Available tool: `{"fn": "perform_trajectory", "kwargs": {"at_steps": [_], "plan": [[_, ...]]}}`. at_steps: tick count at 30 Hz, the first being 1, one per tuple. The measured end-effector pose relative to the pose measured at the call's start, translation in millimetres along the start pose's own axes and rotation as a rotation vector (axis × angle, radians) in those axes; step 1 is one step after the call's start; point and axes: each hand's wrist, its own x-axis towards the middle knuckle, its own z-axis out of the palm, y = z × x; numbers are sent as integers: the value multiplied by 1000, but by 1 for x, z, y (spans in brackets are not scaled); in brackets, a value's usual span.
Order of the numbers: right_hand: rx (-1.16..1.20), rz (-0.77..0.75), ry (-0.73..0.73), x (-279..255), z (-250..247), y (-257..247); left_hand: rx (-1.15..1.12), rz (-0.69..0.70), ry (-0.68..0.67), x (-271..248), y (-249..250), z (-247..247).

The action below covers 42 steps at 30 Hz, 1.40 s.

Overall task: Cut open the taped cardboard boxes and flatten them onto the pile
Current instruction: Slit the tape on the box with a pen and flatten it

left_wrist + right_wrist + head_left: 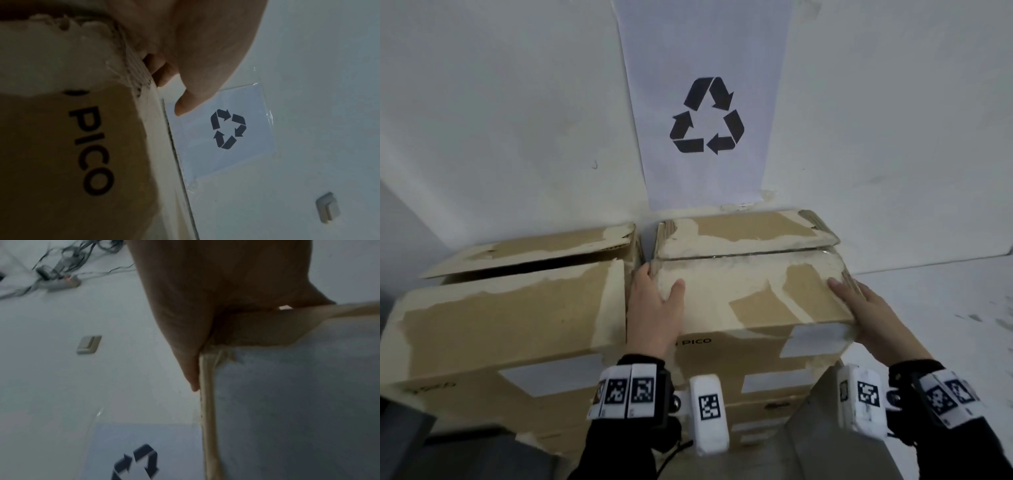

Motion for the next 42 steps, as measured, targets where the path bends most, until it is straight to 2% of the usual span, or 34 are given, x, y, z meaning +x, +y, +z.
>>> {"fn": "perform_trajectory", "kwargs": {"at_steps": [2, 10, 12, 18, 21, 25, 29, 32, 37, 42], "plan": [[42, 24, -82, -2, -3, -4, 43, -37, -16, 1, 3, 5], [49, 55, -121, 2, -9, -4, 40, -91, -32, 6, 8, 6], [56, 41, -121, -5, -15, -11, 49, -46, -16, -1, 15, 6], [61, -138, -86, -46, -63, -49, -31, 184, 75, -48, 40, 10], [57, -191, -50, -72, -107, -50, -162, 200, 66, -82, 53, 29], [77, -187, 4, -111, -190, -23, -298, 201, -5, -141, 71, 87], [110, -115, 63, -144, -289, 13, -325, 216, -84, -208, 83, 173], [95, -67, 83, -160, -354, 36, -332, 167, -179, -240, 89, 235], [117, 40, 98, -138, -437, 64, -263, 102, -263, -258, 102, 318], [49, 113, 72, -84, -480, 69, -194, 85, -291, -230, 109, 386]]}}
